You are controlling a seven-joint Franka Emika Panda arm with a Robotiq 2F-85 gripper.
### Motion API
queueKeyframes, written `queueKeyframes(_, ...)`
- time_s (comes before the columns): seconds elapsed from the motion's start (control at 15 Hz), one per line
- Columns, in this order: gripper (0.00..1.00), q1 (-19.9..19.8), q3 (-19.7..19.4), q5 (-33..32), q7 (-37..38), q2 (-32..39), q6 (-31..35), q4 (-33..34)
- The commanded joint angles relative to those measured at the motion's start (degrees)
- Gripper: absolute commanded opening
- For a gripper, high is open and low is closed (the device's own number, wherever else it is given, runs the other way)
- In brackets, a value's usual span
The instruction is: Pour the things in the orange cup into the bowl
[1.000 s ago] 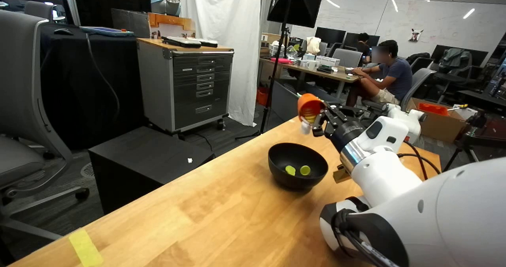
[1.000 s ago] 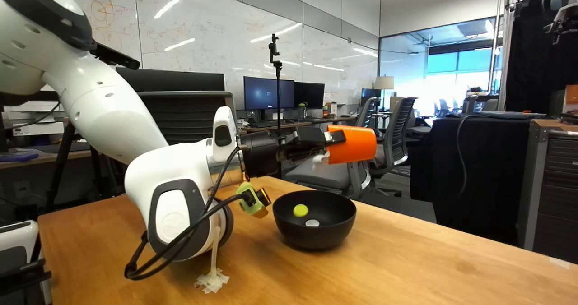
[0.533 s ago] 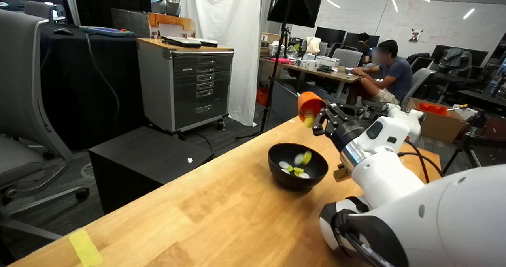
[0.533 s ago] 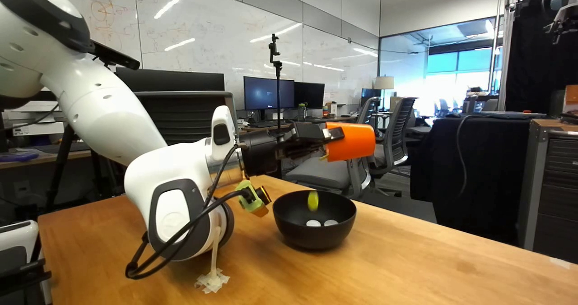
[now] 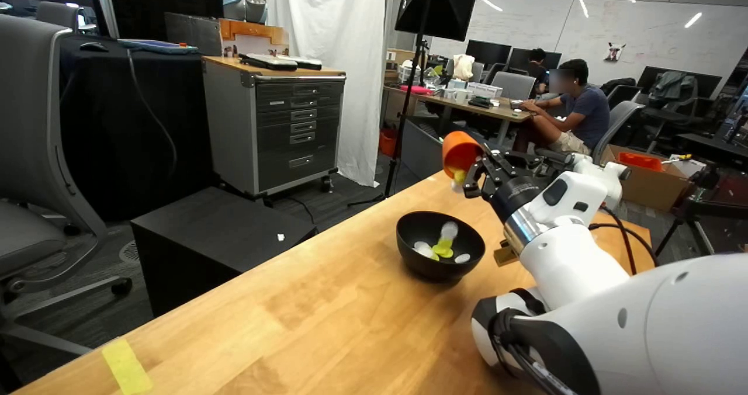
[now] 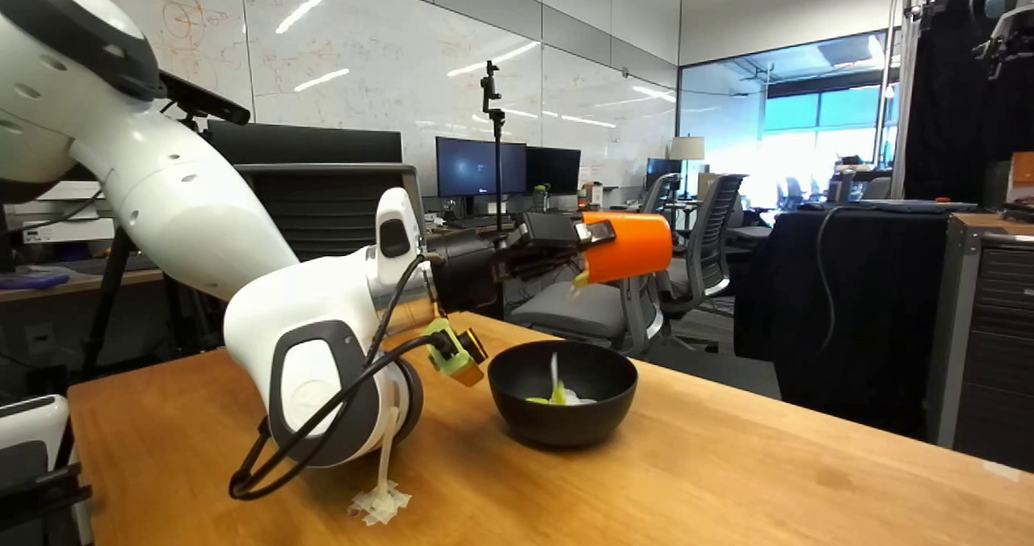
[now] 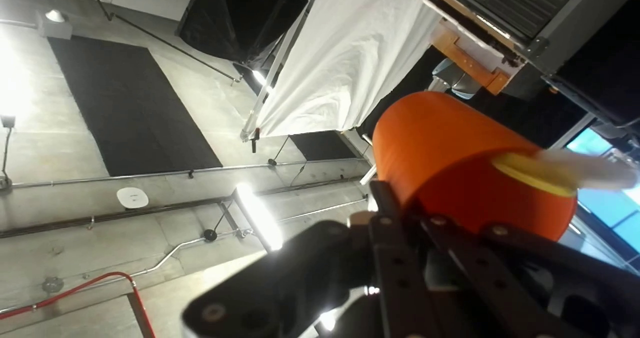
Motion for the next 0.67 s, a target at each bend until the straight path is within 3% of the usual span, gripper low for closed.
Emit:
queueKeyframes(0.0,0.04,0.8,-2.3,3.2,-1.3,4.1,1.4,2.5)
queueKeyframes(0.6,0.04,2.0,-3.4,5.1,-1.7,5.9,1.4,2.7)
